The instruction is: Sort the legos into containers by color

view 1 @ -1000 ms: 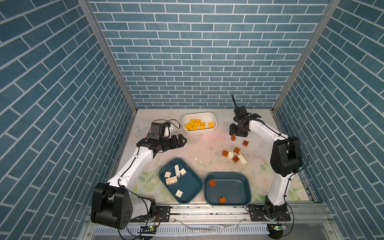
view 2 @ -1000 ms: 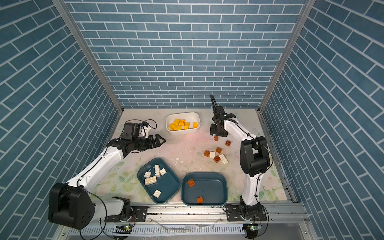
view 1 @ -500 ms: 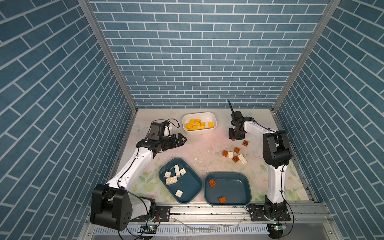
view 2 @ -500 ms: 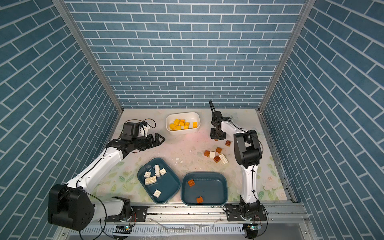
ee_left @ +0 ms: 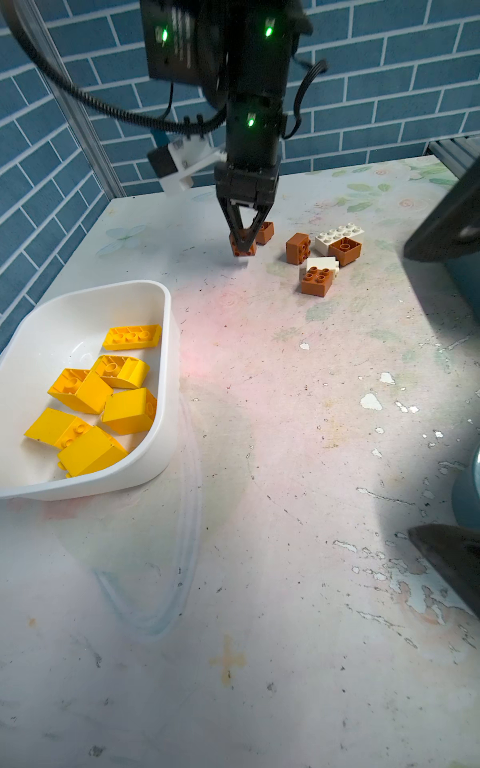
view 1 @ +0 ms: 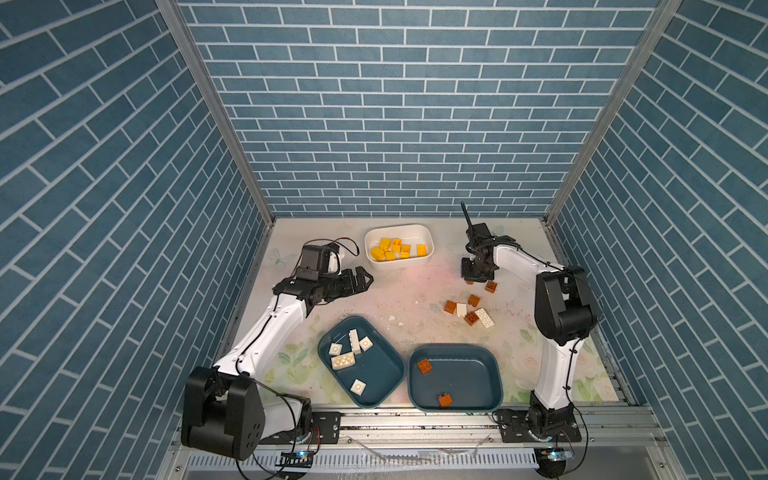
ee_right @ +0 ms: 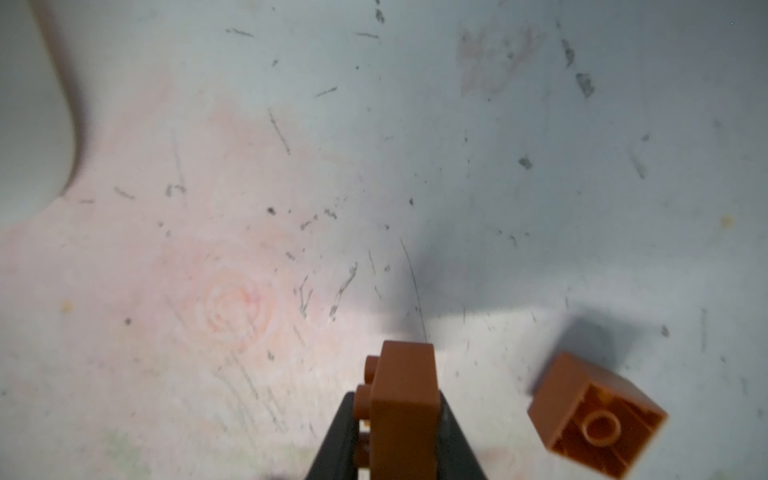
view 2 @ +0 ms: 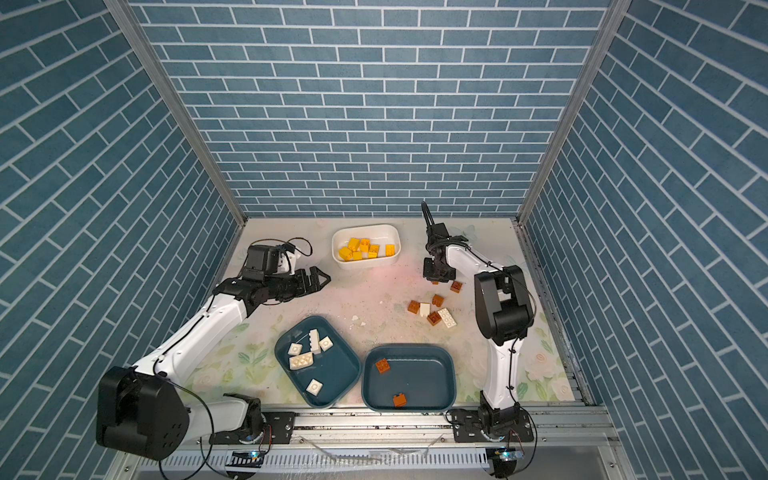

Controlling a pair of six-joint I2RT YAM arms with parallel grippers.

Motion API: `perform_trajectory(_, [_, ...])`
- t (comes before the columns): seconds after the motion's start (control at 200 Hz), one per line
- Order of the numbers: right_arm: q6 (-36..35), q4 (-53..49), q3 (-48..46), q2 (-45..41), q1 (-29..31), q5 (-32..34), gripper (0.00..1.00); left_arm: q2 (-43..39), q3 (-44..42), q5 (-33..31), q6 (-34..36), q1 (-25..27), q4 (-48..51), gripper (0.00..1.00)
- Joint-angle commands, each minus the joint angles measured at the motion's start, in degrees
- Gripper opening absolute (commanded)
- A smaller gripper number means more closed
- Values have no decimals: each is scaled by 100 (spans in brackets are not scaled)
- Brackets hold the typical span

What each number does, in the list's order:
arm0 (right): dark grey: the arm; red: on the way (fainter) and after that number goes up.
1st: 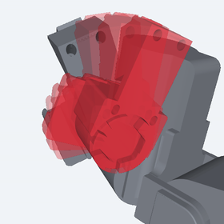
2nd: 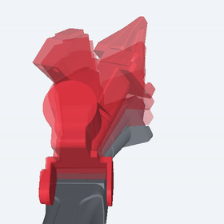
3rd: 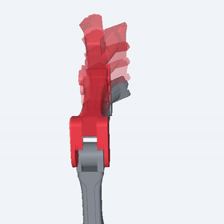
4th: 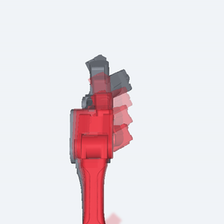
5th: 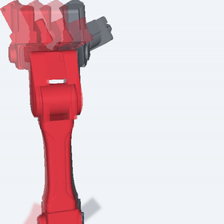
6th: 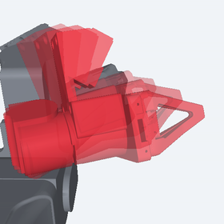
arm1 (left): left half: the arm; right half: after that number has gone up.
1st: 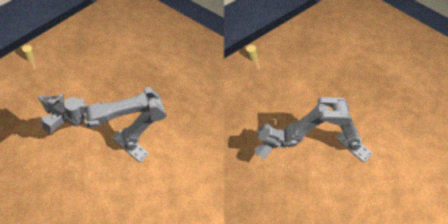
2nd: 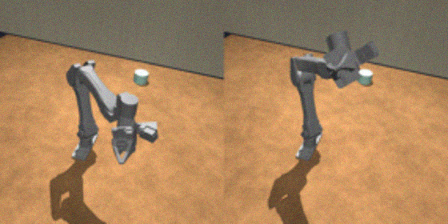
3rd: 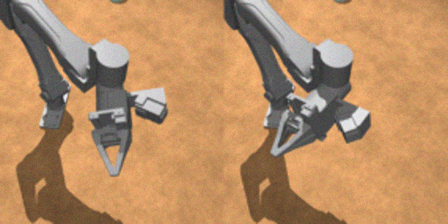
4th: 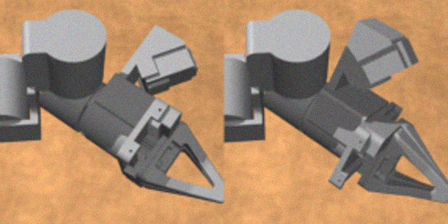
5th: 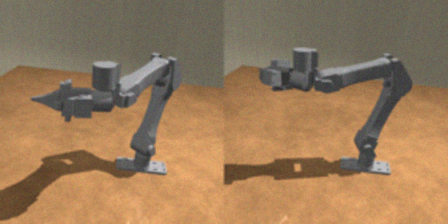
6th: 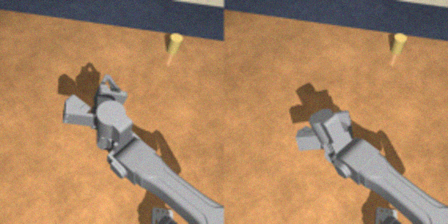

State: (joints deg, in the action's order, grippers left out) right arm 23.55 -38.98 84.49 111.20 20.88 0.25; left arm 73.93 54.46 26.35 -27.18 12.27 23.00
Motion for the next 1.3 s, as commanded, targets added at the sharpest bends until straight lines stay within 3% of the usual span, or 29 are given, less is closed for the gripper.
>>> perform_trajectory(0.0, [114,-245,-421,-982,329,-90,18,174,97,146,81,-41,-50,99])
perform_trajectory(0.225, [31,-826,-1419,-2580,1324,40,18,487,307,315,142,-41,-98,100])
perform_trajectory(0.445, [435,-925,-2348,-4041,2340,-490,17,945,697,477,438,-40,-2,100])
perform_trajectory(0.635, [377,-1040,-2896,-4394,3352,-853,18,1365,1143,591,536,-43,-25,100])
perform_trajectory(0.795, [144,-916,-3116,-4203,3928,-1022,21,1408,1201,669,535,-41,-77,100])
perform_trajectory(0.88, [58,-769,-3149,-3971,3987,-1038,27,1334,1149,687,604,-41,-5,100])
perform_trajectory(1.055, [-141,-751,-2873,-3797,3969,-962,56,1186,1046,662,721,-41,151,100])
perform_trajectory(1.19, [-385,-1029,-2570,-3816,3628,-1066,59,1149,1032,700,758,-50,196,100])
perform_trajectory(1.295, [-946,-1353,-2166,-3784,2908,-1185,59,1179,1041,796,749,-50,200,100])
